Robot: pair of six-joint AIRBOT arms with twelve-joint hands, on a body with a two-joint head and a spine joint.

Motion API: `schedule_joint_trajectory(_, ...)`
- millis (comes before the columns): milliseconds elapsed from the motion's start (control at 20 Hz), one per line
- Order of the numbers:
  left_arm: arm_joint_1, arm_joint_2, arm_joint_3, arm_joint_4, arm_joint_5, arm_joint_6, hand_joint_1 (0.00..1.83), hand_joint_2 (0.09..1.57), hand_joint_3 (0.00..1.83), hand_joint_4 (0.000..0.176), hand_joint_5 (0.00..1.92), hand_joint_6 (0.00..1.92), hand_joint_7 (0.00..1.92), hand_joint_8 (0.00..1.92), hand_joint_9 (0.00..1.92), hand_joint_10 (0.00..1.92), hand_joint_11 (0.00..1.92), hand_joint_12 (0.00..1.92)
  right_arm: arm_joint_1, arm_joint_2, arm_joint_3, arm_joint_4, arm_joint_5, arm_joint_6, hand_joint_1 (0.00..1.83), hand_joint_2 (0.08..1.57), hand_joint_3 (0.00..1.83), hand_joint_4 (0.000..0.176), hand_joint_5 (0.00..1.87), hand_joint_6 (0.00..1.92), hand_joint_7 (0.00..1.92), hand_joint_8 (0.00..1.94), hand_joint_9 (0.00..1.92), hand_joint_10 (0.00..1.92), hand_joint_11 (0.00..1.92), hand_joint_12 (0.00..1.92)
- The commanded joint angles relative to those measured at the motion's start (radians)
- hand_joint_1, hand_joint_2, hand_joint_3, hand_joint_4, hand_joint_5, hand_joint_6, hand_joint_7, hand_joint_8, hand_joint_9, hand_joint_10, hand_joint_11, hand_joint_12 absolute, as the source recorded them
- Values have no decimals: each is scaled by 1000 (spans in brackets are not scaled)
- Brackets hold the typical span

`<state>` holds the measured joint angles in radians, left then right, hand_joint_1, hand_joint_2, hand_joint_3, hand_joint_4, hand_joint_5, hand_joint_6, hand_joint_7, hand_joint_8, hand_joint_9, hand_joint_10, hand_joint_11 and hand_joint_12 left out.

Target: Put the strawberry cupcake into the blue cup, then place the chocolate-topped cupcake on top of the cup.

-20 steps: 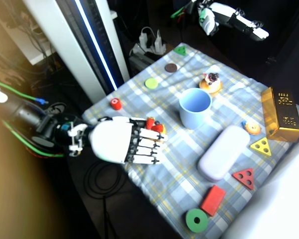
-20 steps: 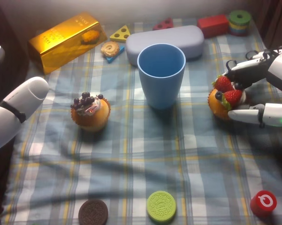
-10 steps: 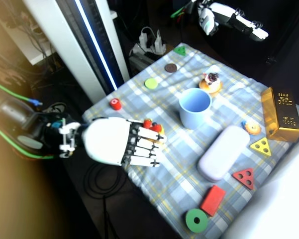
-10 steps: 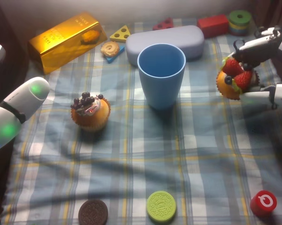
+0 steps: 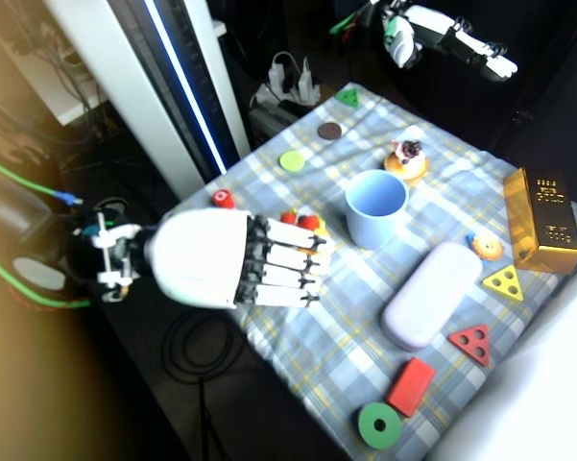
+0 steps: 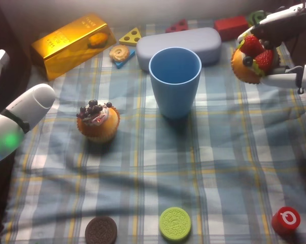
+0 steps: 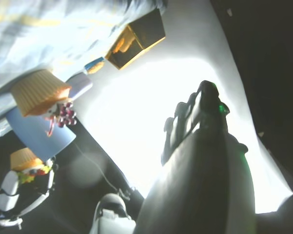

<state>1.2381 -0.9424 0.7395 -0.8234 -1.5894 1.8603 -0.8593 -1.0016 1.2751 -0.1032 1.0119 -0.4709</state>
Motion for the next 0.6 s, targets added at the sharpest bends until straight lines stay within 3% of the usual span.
schedule_joint_trajectory(0, -9, 8, 7, 42, -106, -5, 0, 852, 0, 53, 186, 2, 130, 5, 0, 0, 0, 0, 27, 4, 3, 16, 117, 11, 1238, 1153, 0, 0, 902, 888, 947, 1242, 1189, 41, 705, 1175)
schedule_joint_trajectory(50, -9, 8, 8, 42, -104, -5, 0, 856, 2, 53, 182, 0, 126, 3, 0, 0, 0, 0, 42, 6, 3, 6, 116, 11, 1230, 1180, 3, 0, 869, 886, 878, 1394, 1083, 434, 592, 1539)
schedule_joint_trajectory(100, -10, 8, 9, 42, -103, -5, 0, 865, 6, 52, 185, 1, 127, 3, 0, 0, 0, 0, 64, 7, 3, -7, 116, 11, 1086, 1155, 0, 0, 908, 1034, 808, 1215, 865, 1228, 633, 1845)
schedule_joint_trajectory(150, -10, 8, 9, 42, -103, -5, 0, 874, 9, 42, 171, 0, 121, 0, 0, 0, 0, 0, 82, 7, 2, -17, 116, 11, 1200, 1180, 1, 0, 880, 917, 840, 1397, 728, 1153, 495, 1784)
schedule_joint_trajectory(200, -10, 8, 9, 42, -102, -5, 0, 876, 10, 48, 174, 3, 124, 2, 0, 0, 0, 0, 107, 7, 3, -30, 115, 11, 1189, 1179, 1, 0, 937, 984, 786, 1347, 689, 730, 333, 1422)
schedule_joint_trajectory(250, -11, 8, 10, 43, -101, -5, 0, 866, 4, 56, 175, 3, 120, 0, 0, 0, 0, 0, 120, 6, 3, -36, 115, 11, 1039, 1147, 1, 110, 923, 1050, 766, 548, 693, 432, 257, 1248)
schedule_joint_trajectory(300, -13, 8, 11, 45, -98, -5, 0, 866, 4, 49, 181, 5, 122, 1, 0, 0, 0, 0, 131, 4, 3, -37, 115, 11, 1060, 1114, 7, 63, 979, 972, 940, 373, 750, 879, 427, 1590)
schedule_joint_trajectory(350, -15, 7, 12, 46, -94, -5, 0, 875, 8, 35, 178, 3, 125, 2, 0, 0, 0, 0, 140, 2, 4, -37, 115, 11, 1083, 1103, 3, 15, 1004, 934, 1052, 280, 813, 1053, 568, 1666)
schedule_joint_trajectory(400, -17, 7, 14, 48, -91, -5, 0, 867, 3, 51, 184, 6, 130, 4, 4, 1, 0, 0, 151, -1, 5, -37, 115, 11, 1082, 1100, 1, 22, 1010, 924, 1001, 736, 845, 1456, 722, 1870)
schedule_joint_trajectory(450, -17, 7, 15, 48, -89, -5, 0, 862, 1, 55, 184, 5, 129, 3, 2, 1, 0, 0, 160, -5, 7, -40, 115, 11, 1082, 1097, 0, 27, 1019, 910, 937, 1098, 880, 1671, 828, 1911)
schedule_joint_trajectory(500, -17, 7, 15, 49, -87, -5, 0, 864, 2, 57, 187, 5, 134, 5, 1, 0, 0, 0, 173, -11, 8, -45, 115, 11, 1068, 1087, 0, 84, 1040, 873, 882, 764, 729, 1317, 596, 1807)
schedule_joint_trajectory(550, -17, 7, 15, 50, -86, -5, 0, 868, 4, 56, 189, 5, 134, 4, 0, 0, 0, 0, 181, -16, 9, -47, 115, 11, 1042, 1084, 0, 158, 1042, 866, 955, 349, 772, 879, 506, 1551)
